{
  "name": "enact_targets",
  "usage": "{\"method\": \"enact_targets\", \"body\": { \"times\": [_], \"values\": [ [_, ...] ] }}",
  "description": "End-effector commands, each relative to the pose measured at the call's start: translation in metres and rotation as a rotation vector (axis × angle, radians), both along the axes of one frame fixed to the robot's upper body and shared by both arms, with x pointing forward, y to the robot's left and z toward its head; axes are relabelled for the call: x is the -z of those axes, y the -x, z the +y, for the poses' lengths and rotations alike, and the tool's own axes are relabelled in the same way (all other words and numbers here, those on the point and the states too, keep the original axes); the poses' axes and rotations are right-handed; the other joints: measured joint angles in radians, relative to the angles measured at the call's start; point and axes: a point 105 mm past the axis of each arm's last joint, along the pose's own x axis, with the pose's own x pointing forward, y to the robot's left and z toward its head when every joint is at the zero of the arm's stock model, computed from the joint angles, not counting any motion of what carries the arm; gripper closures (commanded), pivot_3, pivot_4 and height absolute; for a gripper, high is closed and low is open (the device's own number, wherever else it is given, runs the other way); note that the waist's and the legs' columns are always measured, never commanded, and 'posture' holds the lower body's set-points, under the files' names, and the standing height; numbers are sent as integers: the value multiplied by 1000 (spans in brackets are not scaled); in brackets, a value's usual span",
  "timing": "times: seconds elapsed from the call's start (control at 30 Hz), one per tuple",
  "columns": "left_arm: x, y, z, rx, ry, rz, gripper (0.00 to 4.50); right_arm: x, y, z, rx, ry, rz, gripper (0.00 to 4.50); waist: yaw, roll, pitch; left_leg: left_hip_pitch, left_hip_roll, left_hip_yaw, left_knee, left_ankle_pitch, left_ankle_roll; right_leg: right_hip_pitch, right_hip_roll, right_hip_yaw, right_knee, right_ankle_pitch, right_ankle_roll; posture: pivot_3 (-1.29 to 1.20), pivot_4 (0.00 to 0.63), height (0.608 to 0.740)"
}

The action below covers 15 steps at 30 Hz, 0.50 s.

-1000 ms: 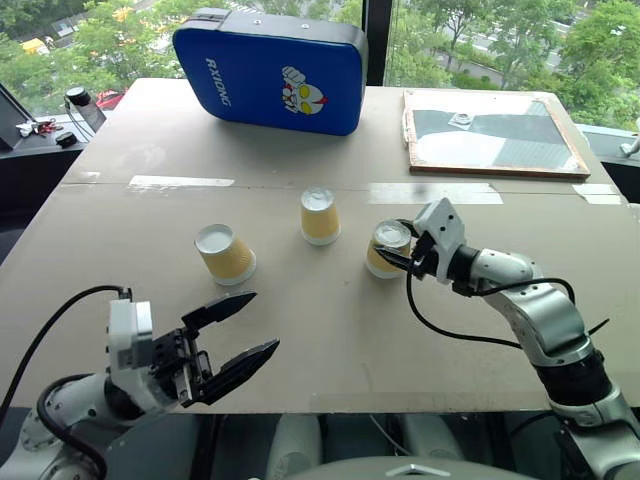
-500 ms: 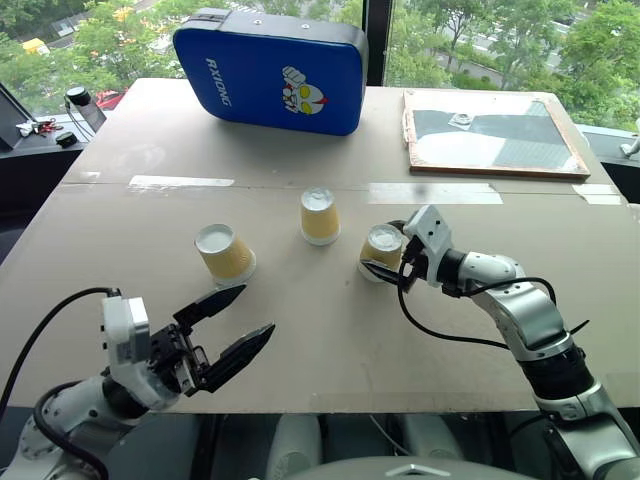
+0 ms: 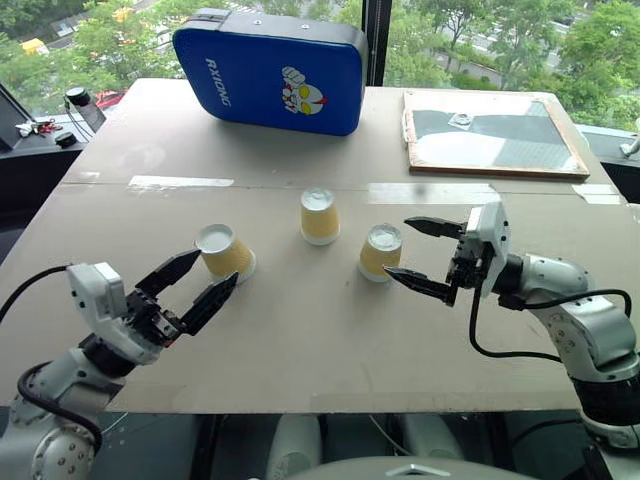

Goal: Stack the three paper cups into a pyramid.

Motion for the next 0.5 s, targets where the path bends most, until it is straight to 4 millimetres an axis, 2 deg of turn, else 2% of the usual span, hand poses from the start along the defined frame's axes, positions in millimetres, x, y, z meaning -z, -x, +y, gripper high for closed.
{"method": "enact_targets", "body": {
  "times": [0.03,0.13,0.3,0.4,0.5],
  "values": [
    [-7,0,-14,77,0,-15,0,-15,14,-1,-39,-29,-74,10,1,0,0,0,0,0,0,0,0,0,0,0,0,0,0,0,150,740],
    [-6,-4,-25,113,1,-5,0,-14,17,-1,-28,-37,-75,10,2,0,0,0,0,0,0,0,0,0,0,0,0,0,0,0,150,740],
    [-7,-32,-49,38,-63,26,0,-18,26,-6,-18,-51,-102,10,12,0,0,0,-1,-3,1,0,0,2,0,-2,0,0,0,0,150,740],
    [-16,-43,-71,57,-79,24,0,-19,33,-16,-13,-44,-125,10,9,0,0,0,-1,-8,1,0,0,3,0,-1,0,0,0,0,150,740],
    [-23,-57,-84,43,-96,45,0,-18,37,-25,12,-30,-133,10,12,0,0,0,-1,-10,1,0,0,4,0,-3,0,0,1,0,150,740]
  ]
}}
